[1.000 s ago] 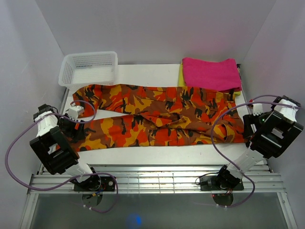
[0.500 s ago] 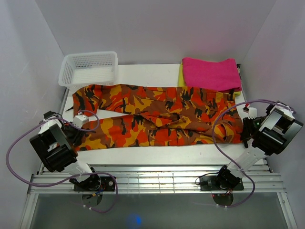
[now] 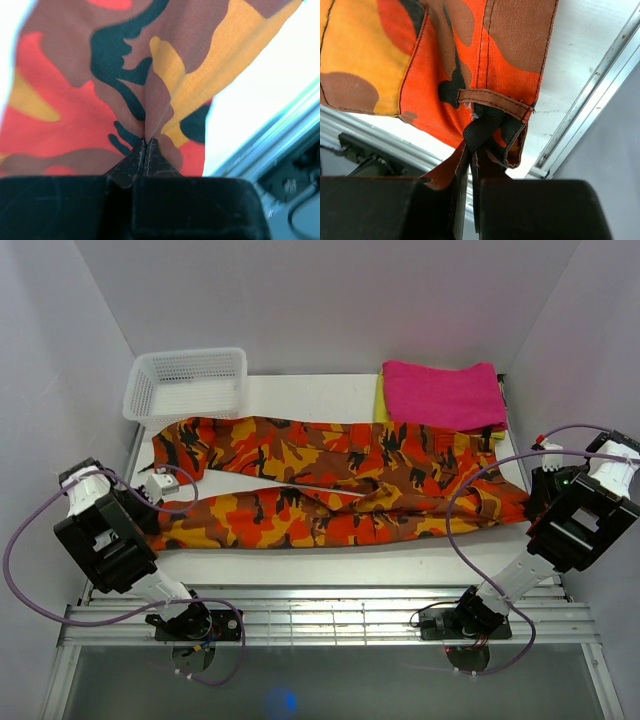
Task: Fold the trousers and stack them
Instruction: Flatten the trousers out, then fold the trousers
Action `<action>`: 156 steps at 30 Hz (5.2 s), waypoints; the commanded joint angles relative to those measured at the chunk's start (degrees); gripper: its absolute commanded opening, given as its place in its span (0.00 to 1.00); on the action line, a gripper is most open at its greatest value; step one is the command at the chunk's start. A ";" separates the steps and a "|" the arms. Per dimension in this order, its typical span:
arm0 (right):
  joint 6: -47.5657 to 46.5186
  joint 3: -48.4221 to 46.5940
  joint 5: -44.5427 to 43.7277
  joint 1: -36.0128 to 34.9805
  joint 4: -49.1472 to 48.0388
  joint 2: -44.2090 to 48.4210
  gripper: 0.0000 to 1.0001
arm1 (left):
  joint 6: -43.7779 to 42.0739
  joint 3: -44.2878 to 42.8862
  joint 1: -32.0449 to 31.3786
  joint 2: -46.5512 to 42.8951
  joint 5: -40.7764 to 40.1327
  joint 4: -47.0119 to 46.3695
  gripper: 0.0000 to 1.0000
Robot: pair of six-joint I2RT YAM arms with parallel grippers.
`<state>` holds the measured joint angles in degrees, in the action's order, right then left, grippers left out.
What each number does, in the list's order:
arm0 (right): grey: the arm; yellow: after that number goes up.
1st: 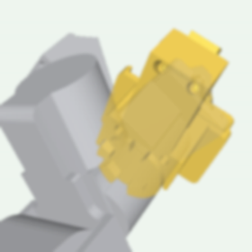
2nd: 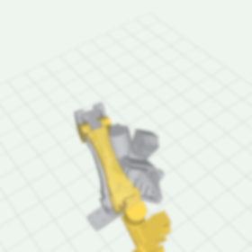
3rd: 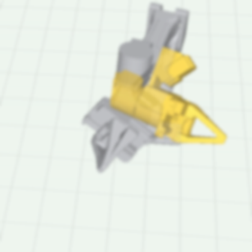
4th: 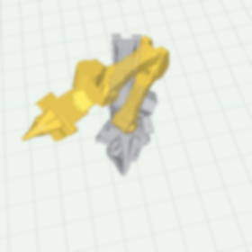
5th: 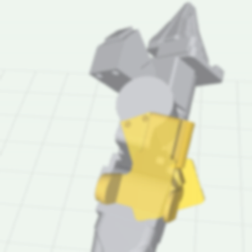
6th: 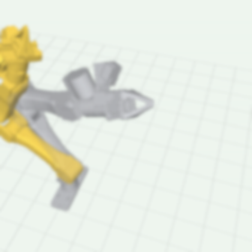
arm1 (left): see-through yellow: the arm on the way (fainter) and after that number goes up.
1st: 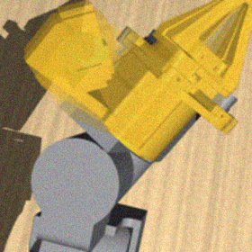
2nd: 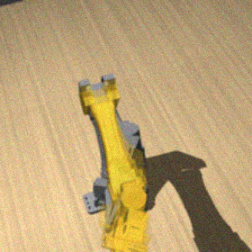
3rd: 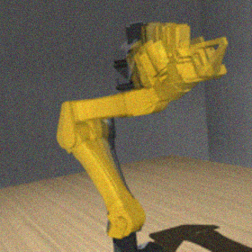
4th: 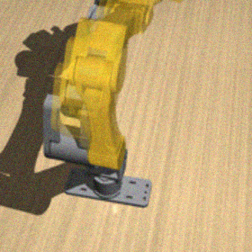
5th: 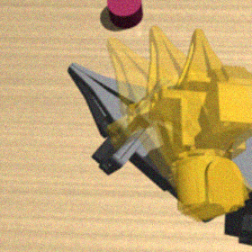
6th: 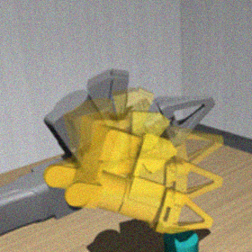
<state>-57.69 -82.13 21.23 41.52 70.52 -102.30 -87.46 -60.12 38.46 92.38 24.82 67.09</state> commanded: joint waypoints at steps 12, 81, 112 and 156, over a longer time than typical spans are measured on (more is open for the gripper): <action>-13.05 14.34 -17.53 3.04 -2.48 10.54 0.08 | -21.17 -5.99 2.76 -6.33 -14.16 13.24 0.00; 3.82 9.79 -14.21 -20.07 -29.04 -3.17 0.69 | 45.80 -34.10 -0.84 22.64 -2.40 -28.24 0.00; -18.14 -18.24 -6.99 -22.01 -14.18 -15.73 0.72 | 25.15 -55.02 -8.05 34.80 18.95 -8.03 0.64; -40.13 -6.38 -14.82 -24.90 -30.88 -11.17 0.08 | 6.43 -51.75 -7.96 31.97 10.78 3.92 0.53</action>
<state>-95.00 -87.74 4.60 16.80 42.61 -117.05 -77.14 -104.92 30.65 122.76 33.63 67.22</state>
